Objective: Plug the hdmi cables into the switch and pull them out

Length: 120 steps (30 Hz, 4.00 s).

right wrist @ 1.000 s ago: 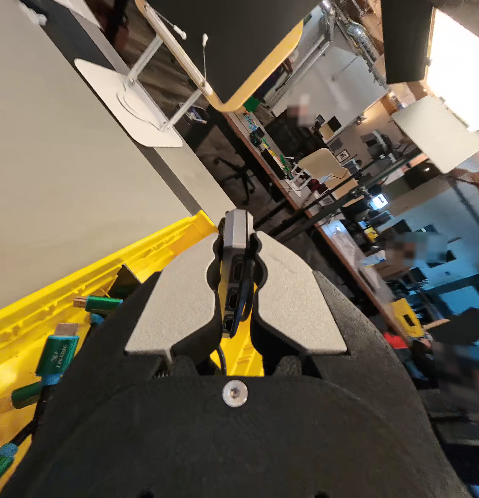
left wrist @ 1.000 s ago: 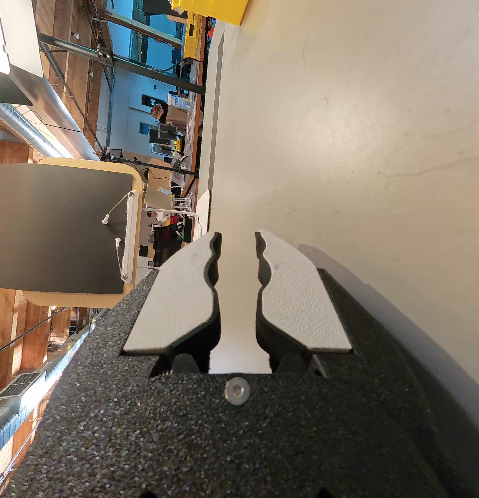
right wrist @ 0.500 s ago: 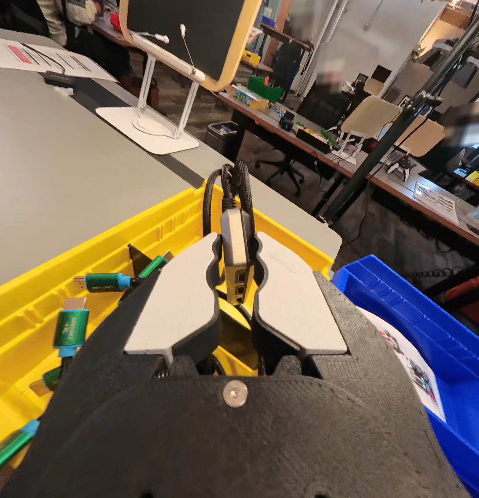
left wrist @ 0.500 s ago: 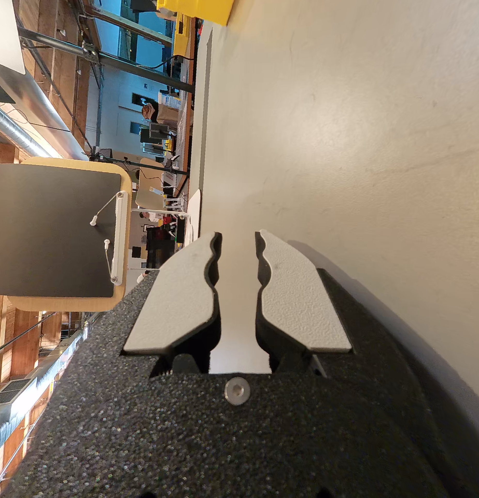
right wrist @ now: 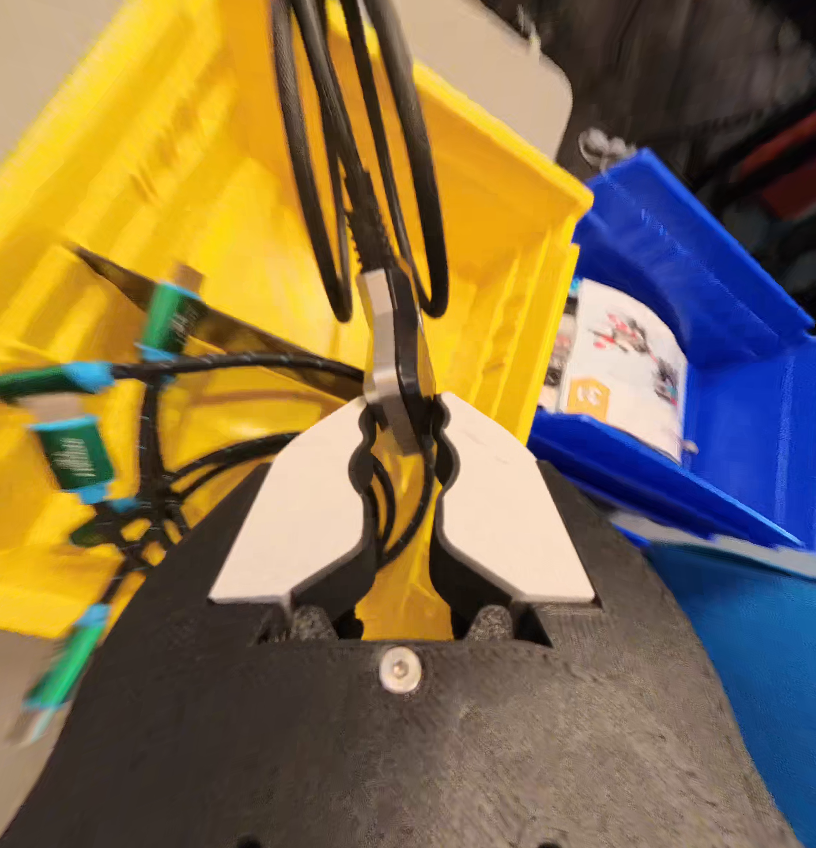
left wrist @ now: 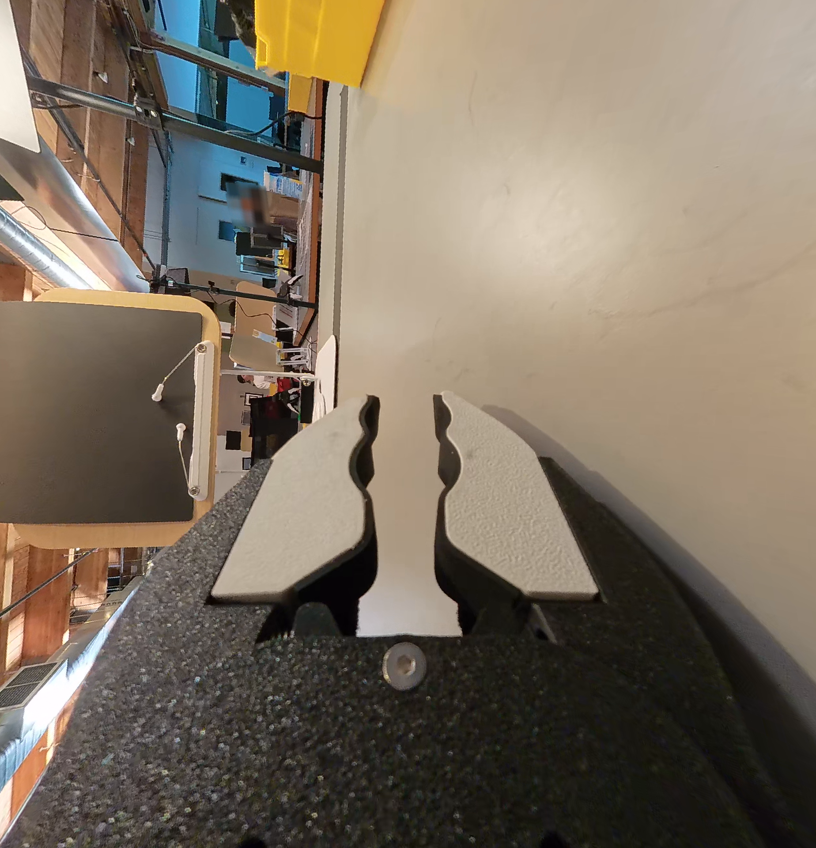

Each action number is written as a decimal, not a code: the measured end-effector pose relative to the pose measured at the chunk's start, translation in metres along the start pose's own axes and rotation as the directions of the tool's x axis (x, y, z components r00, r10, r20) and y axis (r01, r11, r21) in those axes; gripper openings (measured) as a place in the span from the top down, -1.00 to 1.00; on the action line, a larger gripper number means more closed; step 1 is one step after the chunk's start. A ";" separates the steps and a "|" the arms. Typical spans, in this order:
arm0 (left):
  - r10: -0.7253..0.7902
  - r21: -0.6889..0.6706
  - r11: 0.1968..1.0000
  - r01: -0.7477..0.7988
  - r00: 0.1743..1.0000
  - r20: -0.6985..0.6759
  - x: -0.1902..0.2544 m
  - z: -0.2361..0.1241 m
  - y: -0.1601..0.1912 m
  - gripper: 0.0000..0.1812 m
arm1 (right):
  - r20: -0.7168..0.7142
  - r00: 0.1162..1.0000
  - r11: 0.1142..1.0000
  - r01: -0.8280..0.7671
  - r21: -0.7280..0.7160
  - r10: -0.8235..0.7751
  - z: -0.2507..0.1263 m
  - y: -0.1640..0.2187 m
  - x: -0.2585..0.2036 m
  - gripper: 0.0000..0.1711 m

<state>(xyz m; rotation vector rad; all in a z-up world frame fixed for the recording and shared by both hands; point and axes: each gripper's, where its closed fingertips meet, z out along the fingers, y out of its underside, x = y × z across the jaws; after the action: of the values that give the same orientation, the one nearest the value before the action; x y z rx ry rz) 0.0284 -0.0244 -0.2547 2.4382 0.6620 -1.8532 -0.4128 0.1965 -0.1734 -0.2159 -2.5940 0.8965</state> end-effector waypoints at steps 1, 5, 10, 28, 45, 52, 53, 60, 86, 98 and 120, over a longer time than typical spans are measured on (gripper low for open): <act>0.002 0.002 1.000 -0.002 1.000 0.001 0.000 0.000 -0.001 0.73 | -0.058 0.997 0.996 0.041 -0.078 -0.046 0.008 0.012 0.005 0.71; 0.009 0.006 1.000 -0.010 1.000 0.006 -0.001 -0.002 -0.003 0.74 | -0.192 0.969 0.975 0.122 -0.183 -0.157 0.015 0.023 0.013 0.67; 0.016 0.009 1.000 -0.016 1.000 0.008 -0.001 -0.003 -0.004 0.74 | -0.172 0.972 0.983 0.140 -0.116 -0.158 0.001 0.010 0.008 0.59; -0.009 -0.001 1.000 0.009 1.000 0.027 -0.008 -0.004 0.004 0.73 | -0.196 0.925 0.923 0.355 0.146 -0.325 -0.046 -0.049 -0.073 0.70; -0.867 0.154 0.482 0.863 0.444 0.227 -0.081 -0.100 0.078 0.44 | -0.069 0.987 0.862 -0.094 0.498 0.147 -0.071 0.019 -0.171 0.46; -0.761 0.207 0.387 0.898 0.185 0.622 -0.079 -0.239 0.159 0.30 | -0.083 0.984 0.844 -0.090 0.529 0.157 -0.071 0.019 -0.161 0.44; -0.736 0.193 0.379 0.905 0.169 0.655 -0.077 -0.254 0.169 0.28 | -0.086 0.984 0.844 -0.087 0.530 0.155 -0.070 0.018 -0.161 0.44; -0.535 -0.113 0.323 0.940 0.280 0.797 -0.049 -0.290 0.242 0.32 | -0.159 0.977 0.883 -0.051 0.467 0.141 -0.059 0.018 -0.165 0.47; -0.659 -0.197 0.395 0.897 0.426 0.620 -0.028 -0.260 0.257 0.94 | -0.167 0.971 0.931 -0.105 0.349 0.172 -0.024 0.013 -0.165 0.93; -0.766 -0.075 0.584 0.808 0.580 0.278 -0.019 -0.240 0.155 0.95 | 0.040 0.999 0.905 -0.036 0.424 0.021 -0.025 0.004 -0.187 0.93; -0.390 0.293 0.646 0.705 0.635 -0.667 0.051 -0.263 -0.045 0.94 | 0.482 0.651 0.716 0.140 0.684 -0.587 -0.029 -0.064 -0.332 0.93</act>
<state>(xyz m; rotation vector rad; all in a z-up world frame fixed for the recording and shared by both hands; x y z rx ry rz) 0.2654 0.1011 -0.2121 3.5642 1.2335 -1.5984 -0.0988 0.0745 -0.2147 1.0102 -2.5622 1.8053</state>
